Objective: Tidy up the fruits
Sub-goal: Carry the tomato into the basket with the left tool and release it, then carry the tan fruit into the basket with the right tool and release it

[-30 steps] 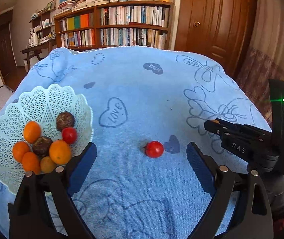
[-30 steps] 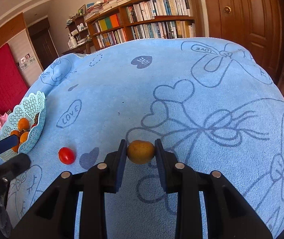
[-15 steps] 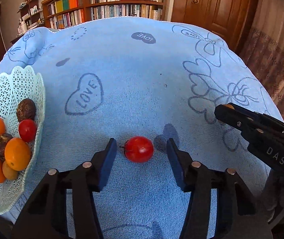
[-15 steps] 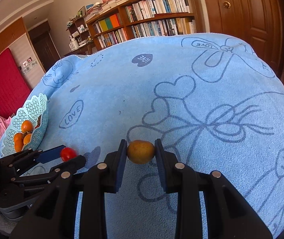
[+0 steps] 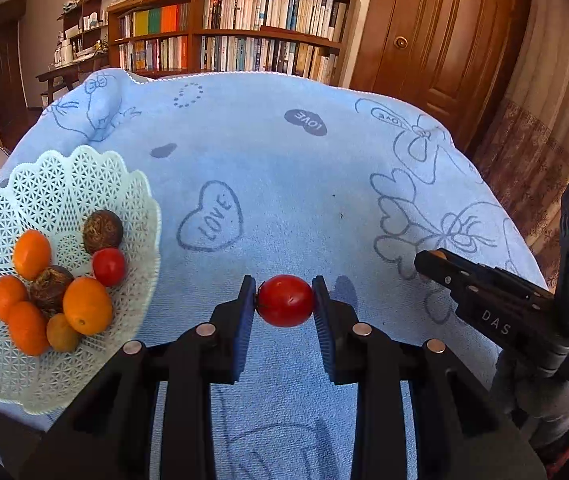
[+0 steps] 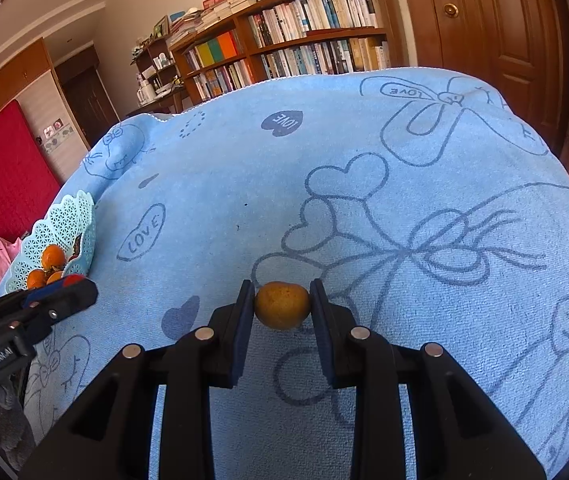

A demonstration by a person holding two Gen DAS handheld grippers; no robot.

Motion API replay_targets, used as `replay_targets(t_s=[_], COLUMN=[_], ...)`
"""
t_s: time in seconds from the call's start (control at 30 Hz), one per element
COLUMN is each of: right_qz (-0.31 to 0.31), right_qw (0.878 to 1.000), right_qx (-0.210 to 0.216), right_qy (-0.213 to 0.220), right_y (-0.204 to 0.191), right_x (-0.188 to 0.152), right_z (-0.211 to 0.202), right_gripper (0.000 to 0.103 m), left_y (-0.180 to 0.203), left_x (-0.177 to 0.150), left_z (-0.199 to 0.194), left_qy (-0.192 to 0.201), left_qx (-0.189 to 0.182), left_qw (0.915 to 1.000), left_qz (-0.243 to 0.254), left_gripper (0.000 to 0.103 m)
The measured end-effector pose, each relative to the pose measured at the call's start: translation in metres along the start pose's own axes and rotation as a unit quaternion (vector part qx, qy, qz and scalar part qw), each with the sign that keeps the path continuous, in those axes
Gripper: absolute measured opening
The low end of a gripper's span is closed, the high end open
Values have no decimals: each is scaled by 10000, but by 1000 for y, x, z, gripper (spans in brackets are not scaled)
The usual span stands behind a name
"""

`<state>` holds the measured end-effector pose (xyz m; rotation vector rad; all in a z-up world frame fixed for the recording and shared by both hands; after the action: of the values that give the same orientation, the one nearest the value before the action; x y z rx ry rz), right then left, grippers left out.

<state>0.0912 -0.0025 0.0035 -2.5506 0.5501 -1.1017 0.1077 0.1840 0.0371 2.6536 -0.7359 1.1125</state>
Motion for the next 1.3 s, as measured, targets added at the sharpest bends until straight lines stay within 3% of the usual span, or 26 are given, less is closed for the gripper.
replay_targets(t_s=[0.4, 0.6, 0.97, 1.03, 1.1, 1.3], right_qz=[-13, -26, -41, -60, -88, -157], right_qw=[10000, 10000, 10000, 10000, 9999, 9999], right_qx=[-7, -21, -37, -60, -92, -20], right_qy=[13, 10, 24, 30, 31, 20], right_y=[0, 0, 0, 0, -1, -15], right_x=[0, 0, -1, -1, -1, 2], right_z=[1, 1, 1, 1, 2, -2], right_gripper=[29, 29, 29, 29, 29, 29], left_y=[-59, -105, -169, -178, -187, -198], left_x=[1, 1, -6, -11, -17, -30], left_z=[-46, -49, -45, -46, -51, -78], left_qy=[413, 341, 123, 91, 168, 440], left_qx=[549, 984, 1386, 1408, 1403, 1503], left_qw=[9967, 9925, 9857, 9839, 9807, 9757], left_qz=[-426, -637, -955, -1100, -1354, -1530], left_gripper=[30, 30, 30, 37, 56, 70])
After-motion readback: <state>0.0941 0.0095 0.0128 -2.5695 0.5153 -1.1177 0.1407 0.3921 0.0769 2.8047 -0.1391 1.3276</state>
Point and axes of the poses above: each gripper's, at about its wrist camera, not at the fingertips, and z roughly the way its jaws point, y to its right, x to its top, the point moved 3 cm from there along z, roughly the way its jaws point, and after that the axes turned 14 degrees about z, right-handed, at the moved point
